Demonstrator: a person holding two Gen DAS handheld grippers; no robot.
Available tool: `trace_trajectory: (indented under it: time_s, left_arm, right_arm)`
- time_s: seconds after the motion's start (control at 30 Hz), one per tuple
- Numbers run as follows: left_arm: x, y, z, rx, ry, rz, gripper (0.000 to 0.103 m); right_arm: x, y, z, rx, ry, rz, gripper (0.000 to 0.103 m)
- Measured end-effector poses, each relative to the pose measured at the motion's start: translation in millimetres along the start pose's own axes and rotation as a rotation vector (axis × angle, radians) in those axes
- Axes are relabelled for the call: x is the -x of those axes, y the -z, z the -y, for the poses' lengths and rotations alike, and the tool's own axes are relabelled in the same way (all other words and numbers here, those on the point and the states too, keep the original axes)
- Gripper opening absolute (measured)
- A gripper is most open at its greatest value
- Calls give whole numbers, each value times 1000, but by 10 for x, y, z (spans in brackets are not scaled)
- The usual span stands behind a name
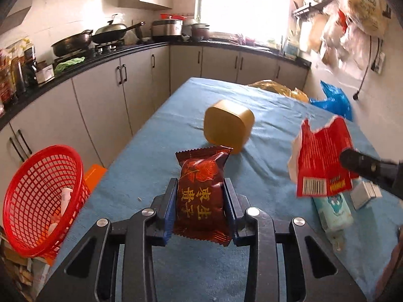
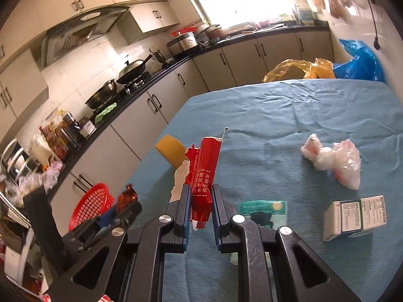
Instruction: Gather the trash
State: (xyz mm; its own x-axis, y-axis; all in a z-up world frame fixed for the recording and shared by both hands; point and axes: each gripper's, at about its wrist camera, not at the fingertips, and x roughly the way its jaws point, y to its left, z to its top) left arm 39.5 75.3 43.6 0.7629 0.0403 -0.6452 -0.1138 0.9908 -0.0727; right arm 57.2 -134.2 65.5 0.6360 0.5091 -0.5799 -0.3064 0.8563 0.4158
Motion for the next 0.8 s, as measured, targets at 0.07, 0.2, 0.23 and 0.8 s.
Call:
trace_trajectory:
  time_s: [0.07, 0.2, 0.23, 0.8]
  left_arm:
    - [-1, -8, -7, 10, 6, -1, 33]
    - [42, -4, 7, -6, -15, 26, 33]
    - [54, -1, 11, -10, -18, 31, 33]
    - [98, 11, 4, -17, -58, 61, 33]
  right_arm:
    - [-25, 30, -46, 23, 5, -2, 16]
    - [-60, 69, -109, 47, 13, -7, 16]
    - [-65, 75, -120, 52, 15, -7, 16]
    - [-86, 117, -143, 66, 32, 2, 16]
